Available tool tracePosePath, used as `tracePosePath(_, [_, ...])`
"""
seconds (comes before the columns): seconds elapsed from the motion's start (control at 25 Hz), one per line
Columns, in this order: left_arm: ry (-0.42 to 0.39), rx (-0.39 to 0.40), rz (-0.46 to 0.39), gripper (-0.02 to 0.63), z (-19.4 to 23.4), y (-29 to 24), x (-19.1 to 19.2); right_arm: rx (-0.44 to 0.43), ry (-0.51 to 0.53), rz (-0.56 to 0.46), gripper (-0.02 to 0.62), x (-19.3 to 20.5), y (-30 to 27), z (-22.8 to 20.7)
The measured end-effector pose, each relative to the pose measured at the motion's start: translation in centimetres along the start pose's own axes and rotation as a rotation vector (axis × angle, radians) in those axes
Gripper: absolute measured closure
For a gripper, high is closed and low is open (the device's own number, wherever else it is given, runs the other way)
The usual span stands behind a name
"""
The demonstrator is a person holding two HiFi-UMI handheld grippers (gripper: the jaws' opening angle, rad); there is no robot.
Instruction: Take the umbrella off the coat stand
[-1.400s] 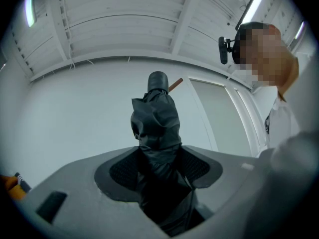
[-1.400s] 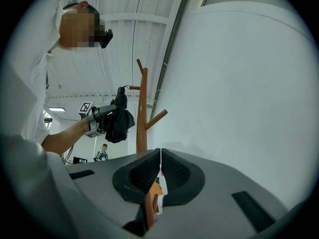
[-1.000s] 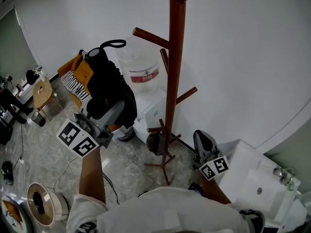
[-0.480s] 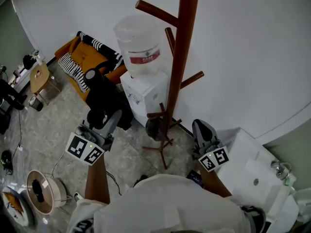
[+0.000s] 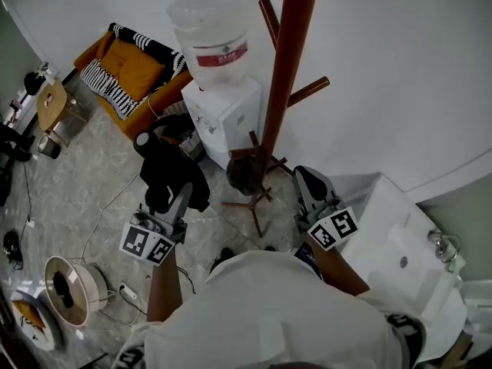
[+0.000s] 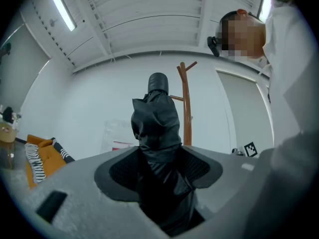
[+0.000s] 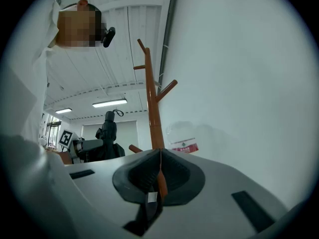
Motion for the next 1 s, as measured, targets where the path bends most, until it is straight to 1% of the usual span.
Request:
tracePosePath(0.16, [0.038,-0.01,0.013,0.337,-1.4,0.6,3.0,0.001,0.009,0.039,0.578,1.2,0.0,0.0])
tracePosePath(0.32, [-0.001,-0.009,0.047,0.337,-2.9,1.3,5.2,0.013,-0.001,0.083,0.578,3.0,0.2,-0.1])
tracePosePath(0.4, [-0.003,-0.01,0.059,0.337,-3.6,1.6,6.2,0.025,-0.009,0.102,0.578,4.0,0.4,-0.2])
tracePosePath(0.6, [0.048,-0.042,0.085,0.337,-4.4,2.6,8.7,0.054,-0.007,0.158,0.578,6.1,1.3,-0.8])
tracePosePath(0.72, [0.064,-0.059,0.12,0.337,-4.4,3.1,10.1,0.073,-0.025,0.185,0.578,7.2,1.7,-1.0])
tracePosePath(0.88, [0.064,-0.052,0.174,0.337,-4.8,3.8,12.0,0.069,-0.031,0.206,0.578,7.9,2.0,-0.7])
tracePosePath(1.0, [0.077,-0.043,0.193,0.337,-5.4,4.2,12.7,0.061,-0.035,0.214,0.578,8.3,2.1,-0.4])
Point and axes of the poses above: the fingertips, and each gripper's own axes: y backward along the fingers, z to its left, x out of its underside, the point moved 6 cm from there along y, backward along the fingers, and after that the axes turned 11 degrees about -y, right-handed, at the moved point
